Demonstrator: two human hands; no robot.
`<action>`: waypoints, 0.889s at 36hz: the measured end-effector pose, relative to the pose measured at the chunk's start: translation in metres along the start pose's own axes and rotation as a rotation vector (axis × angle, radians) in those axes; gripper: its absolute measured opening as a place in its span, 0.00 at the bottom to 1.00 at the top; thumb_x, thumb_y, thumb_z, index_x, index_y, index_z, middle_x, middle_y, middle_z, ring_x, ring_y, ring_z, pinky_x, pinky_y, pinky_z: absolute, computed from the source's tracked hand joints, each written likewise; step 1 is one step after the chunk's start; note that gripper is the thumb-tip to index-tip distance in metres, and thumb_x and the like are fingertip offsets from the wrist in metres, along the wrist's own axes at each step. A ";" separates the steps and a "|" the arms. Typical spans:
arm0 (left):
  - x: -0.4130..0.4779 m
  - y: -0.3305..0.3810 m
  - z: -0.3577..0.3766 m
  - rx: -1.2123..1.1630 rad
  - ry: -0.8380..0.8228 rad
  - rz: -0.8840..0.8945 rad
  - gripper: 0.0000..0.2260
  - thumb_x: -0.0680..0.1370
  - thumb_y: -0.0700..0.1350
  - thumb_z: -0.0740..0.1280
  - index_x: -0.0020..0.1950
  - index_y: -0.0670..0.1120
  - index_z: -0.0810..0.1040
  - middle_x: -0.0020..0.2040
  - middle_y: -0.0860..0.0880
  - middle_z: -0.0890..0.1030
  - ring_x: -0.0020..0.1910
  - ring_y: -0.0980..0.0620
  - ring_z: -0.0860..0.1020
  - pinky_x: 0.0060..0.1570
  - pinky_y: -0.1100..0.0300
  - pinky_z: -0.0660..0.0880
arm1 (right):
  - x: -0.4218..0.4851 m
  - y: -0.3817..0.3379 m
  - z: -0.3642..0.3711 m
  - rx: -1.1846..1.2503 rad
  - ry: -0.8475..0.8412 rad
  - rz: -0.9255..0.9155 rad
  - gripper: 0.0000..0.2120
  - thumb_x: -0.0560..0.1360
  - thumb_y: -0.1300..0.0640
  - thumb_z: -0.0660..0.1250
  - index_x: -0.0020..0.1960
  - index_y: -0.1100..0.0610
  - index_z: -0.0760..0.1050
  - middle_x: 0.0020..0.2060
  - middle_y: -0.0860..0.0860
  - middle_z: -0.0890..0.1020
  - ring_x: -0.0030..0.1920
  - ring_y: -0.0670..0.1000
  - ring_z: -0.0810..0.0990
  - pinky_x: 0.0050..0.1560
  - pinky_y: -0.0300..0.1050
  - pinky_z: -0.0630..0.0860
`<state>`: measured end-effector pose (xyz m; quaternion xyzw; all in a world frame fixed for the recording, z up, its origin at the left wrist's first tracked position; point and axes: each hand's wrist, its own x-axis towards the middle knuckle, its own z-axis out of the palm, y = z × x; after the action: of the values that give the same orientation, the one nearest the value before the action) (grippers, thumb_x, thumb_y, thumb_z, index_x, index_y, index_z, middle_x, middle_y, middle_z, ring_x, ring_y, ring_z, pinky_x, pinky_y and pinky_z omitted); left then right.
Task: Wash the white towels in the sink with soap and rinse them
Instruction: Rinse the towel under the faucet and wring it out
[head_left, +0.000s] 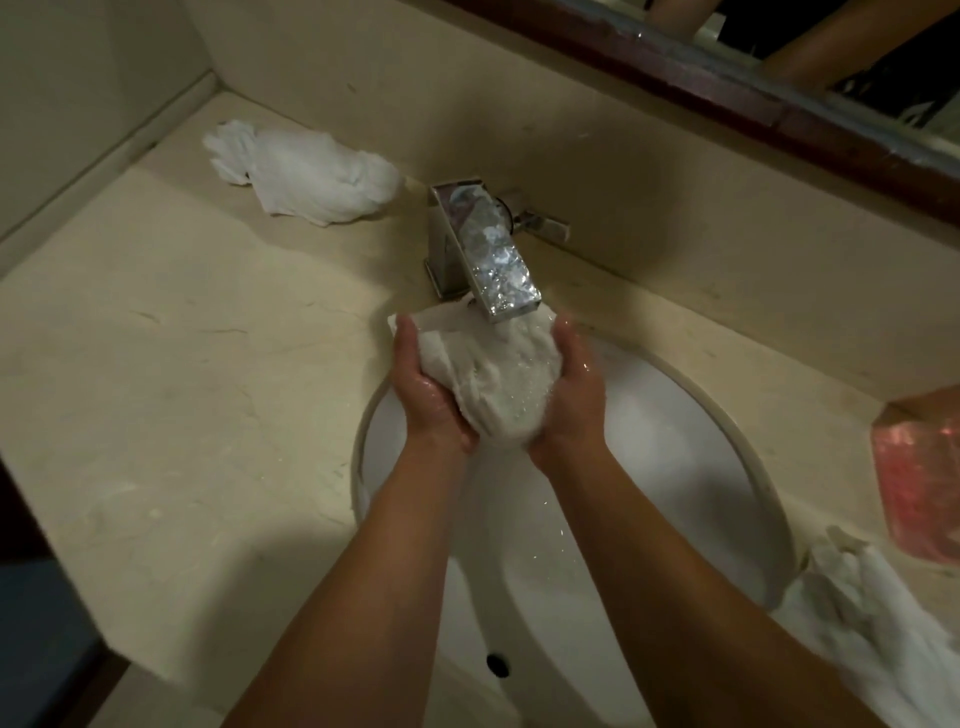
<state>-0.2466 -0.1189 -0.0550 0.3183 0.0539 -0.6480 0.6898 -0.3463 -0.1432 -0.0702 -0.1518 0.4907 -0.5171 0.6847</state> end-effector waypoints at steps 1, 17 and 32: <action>0.000 -0.002 -0.001 -0.002 0.013 0.001 0.38 0.77 0.67 0.63 0.73 0.37 0.77 0.66 0.34 0.82 0.65 0.36 0.82 0.68 0.43 0.77 | 0.001 0.001 0.001 0.019 -0.010 0.020 0.38 0.68 0.39 0.80 0.70 0.61 0.80 0.67 0.65 0.81 0.69 0.67 0.79 0.74 0.71 0.70; 0.008 -0.010 -0.004 0.056 -0.001 0.000 0.35 0.84 0.67 0.53 0.57 0.40 0.88 0.56 0.37 0.86 0.56 0.41 0.86 0.56 0.50 0.84 | 0.017 0.012 -0.008 -0.033 0.068 -0.020 0.33 0.66 0.38 0.78 0.63 0.58 0.85 0.60 0.60 0.86 0.62 0.62 0.85 0.70 0.67 0.77; 0.001 0.002 0.003 0.022 -0.092 0.006 0.36 0.85 0.65 0.50 0.52 0.41 0.90 0.55 0.39 0.87 0.55 0.42 0.86 0.59 0.49 0.83 | 0.015 0.004 -0.004 0.195 -0.170 0.209 0.39 0.69 0.38 0.77 0.73 0.59 0.78 0.73 0.61 0.78 0.72 0.63 0.77 0.78 0.62 0.66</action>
<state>-0.2460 -0.1219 -0.0525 0.2959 0.0139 -0.6606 0.6898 -0.3474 -0.1535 -0.0825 -0.0760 0.3914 -0.4735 0.7854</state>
